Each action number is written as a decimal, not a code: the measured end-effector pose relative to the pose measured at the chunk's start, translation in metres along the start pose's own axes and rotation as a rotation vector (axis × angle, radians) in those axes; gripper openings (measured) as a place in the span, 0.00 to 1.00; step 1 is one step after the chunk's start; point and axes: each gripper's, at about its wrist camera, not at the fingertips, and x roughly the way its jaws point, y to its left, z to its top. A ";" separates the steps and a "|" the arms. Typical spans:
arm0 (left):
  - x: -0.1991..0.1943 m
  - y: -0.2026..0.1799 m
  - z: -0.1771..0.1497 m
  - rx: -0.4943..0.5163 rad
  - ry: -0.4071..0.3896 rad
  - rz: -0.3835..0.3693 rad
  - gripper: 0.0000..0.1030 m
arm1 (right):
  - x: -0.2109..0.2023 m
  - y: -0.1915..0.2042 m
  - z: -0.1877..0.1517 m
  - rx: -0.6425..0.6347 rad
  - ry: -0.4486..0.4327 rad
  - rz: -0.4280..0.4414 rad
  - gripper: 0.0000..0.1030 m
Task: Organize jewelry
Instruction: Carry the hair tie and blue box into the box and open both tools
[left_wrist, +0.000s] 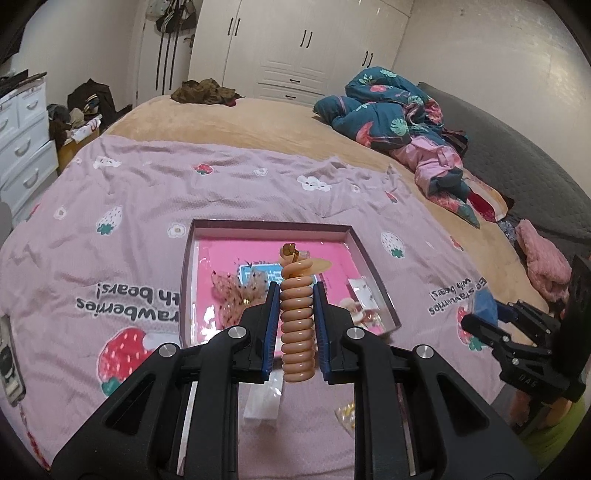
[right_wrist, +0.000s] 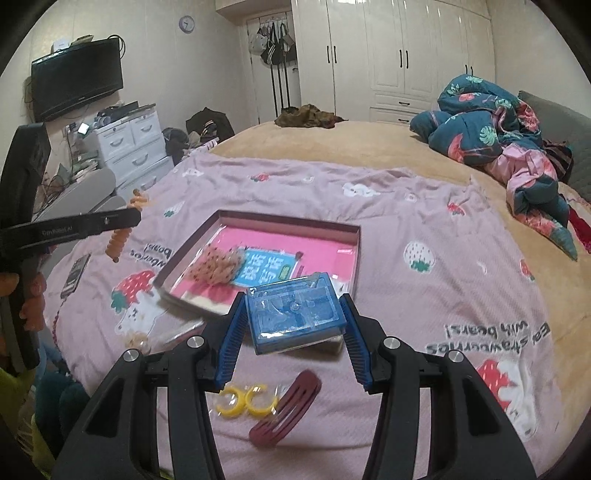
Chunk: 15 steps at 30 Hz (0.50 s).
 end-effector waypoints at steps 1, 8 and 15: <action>0.003 0.001 0.002 -0.001 0.000 0.003 0.11 | 0.003 -0.001 0.003 -0.002 -0.001 -0.002 0.47; 0.023 0.012 0.013 -0.014 0.012 0.018 0.11 | 0.026 -0.010 0.023 -0.006 -0.007 -0.006 0.47; 0.041 0.020 0.017 -0.015 0.027 0.030 0.11 | 0.049 -0.015 0.036 -0.001 -0.005 -0.003 0.47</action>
